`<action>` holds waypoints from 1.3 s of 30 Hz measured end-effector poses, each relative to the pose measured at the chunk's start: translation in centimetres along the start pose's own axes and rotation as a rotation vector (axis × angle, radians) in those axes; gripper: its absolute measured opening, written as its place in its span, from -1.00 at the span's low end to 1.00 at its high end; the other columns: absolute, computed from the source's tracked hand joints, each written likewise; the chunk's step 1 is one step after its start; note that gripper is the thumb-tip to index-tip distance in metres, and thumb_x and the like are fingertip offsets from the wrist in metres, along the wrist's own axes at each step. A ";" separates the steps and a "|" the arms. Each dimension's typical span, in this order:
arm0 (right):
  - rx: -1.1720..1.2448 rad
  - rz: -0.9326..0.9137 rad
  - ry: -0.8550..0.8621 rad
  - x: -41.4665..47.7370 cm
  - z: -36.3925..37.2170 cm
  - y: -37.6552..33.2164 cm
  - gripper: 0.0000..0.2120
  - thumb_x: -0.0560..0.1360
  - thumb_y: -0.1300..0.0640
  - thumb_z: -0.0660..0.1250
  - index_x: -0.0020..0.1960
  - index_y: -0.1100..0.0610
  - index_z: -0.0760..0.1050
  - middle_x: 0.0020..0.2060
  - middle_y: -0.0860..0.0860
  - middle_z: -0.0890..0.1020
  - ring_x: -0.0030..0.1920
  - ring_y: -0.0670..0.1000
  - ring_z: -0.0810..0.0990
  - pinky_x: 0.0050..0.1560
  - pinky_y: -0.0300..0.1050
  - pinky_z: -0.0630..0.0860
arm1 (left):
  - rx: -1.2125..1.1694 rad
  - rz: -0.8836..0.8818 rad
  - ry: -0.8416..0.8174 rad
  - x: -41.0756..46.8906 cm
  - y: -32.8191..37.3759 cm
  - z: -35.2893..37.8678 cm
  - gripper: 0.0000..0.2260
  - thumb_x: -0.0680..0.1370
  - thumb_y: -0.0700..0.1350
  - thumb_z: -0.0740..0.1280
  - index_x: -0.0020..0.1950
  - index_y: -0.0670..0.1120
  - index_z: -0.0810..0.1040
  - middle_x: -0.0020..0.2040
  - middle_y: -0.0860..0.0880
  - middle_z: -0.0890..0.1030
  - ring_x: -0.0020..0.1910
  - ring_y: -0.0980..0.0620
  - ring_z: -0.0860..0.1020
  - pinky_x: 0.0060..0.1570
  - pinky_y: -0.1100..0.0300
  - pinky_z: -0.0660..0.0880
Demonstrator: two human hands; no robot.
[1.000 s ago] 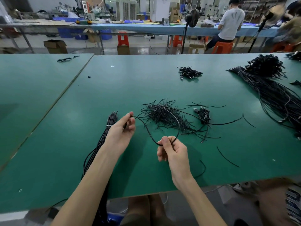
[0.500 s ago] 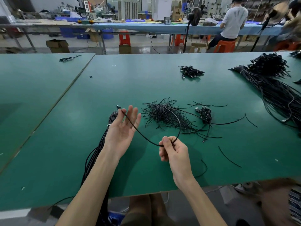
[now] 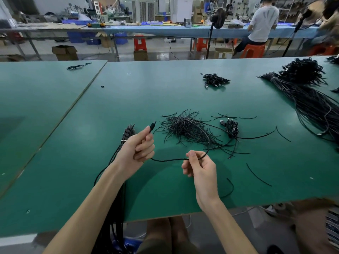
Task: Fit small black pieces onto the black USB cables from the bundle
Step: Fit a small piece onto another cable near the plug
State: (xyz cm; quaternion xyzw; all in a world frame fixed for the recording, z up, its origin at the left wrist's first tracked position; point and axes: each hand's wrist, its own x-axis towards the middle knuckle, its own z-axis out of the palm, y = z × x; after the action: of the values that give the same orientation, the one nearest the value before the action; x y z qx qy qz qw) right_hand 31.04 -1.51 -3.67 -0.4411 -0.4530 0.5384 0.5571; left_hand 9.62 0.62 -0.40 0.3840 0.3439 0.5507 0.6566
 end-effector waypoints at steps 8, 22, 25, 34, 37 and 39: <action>0.086 -0.002 0.067 0.2 0.1 0.0 -0.79 0.72 0.15 0.21 0.06 0.23 0.56 -0.19 0.12 0.73 -0.24 0.02 0.67 -0.26 -0.16 0.51 | 0.706 0.119 -0.135 -0.9 -2.8 2.7 -0.61 0.65 0.04 0.35 -0.28 -0.17 0.55 -0.44 -0.15 0.60 -0.46 -0.12 0.57 -0.27 0.11 0.52; 0.261 0.020 -0.040 -0.2 -0.1 -1.2 -0.80 0.71 0.24 0.16 0.12 0.27 0.55 -0.07 0.22 0.74 -0.20 0.06 0.66 -0.27 -0.15 0.45 | 1.144 0.483 0.004 -1.0 -5.0 2.4 -0.78 0.68 0.04 0.29 0.24 0.03 0.65 0.13 0.31 0.67 0.16 0.29 0.62 0.16 0.36 0.49; 0.234 0.022 -0.034 0.0 0.0 -0.9 -0.84 0.68 0.23 0.25 0.10 0.29 0.58 -0.10 0.17 0.73 -0.18 0.04 0.66 -0.22 -0.15 0.49 | 1.226 0.481 0.041 -1.0 -4.8 2.6 -0.69 0.70 0.14 0.18 0.02 0.02 0.64 -0.11 0.35 0.67 -0.14 0.33 0.61 -0.09 0.38 0.49; 0.234 0.003 -0.101 0.0 0.1 -0.9 -0.88 0.43 0.06 0.51 -0.08 0.08 0.67 -0.18 0.14 0.70 -0.19 0.07 0.59 -0.22 -0.19 0.50 | 1.365 0.519 -0.033 -1.0 -5.2 2.7 -0.62 0.72 0.13 0.10 0.23 -0.03 0.63 0.31 0.14 0.60 0.40 0.23 0.45 0.42 0.29 0.32; 0.226 -0.019 -0.116 0.0 0.1 -0.8 -0.84 0.43 0.09 0.50 -0.04 0.14 0.67 -0.16 0.14 0.72 -0.19 0.01 0.61 -0.23 -0.22 0.50 | 1.371 0.469 -0.103 -0.9 -4.9 3.0 -0.56 0.73 0.10 0.06 0.46 -0.07 0.51 0.47 0.16 0.47 0.56 0.27 0.24 0.55 0.26 0.14; 0.202 -0.035 -0.134 0.0 0.1 -0.7 -0.84 0.42 0.10 0.52 -0.04 0.15 0.67 -0.16 0.12 0.73 -0.21 -0.06 0.63 -0.23 -0.26 0.50 | 1.391 0.429 -0.138 -1.0 -4.9 3.1 -0.55 0.73 0.07 0.04 0.54 -0.06 0.43 0.52 0.13 0.42 0.59 0.26 0.18 0.59 0.17 0.11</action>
State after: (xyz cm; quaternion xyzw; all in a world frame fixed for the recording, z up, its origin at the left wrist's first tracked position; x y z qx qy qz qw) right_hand 31.13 -1.55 -2.93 -0.3377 -0.4405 0.5997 0.5764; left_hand 14.39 -1.26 -3.27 0.8051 0.4890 0.2959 0.1587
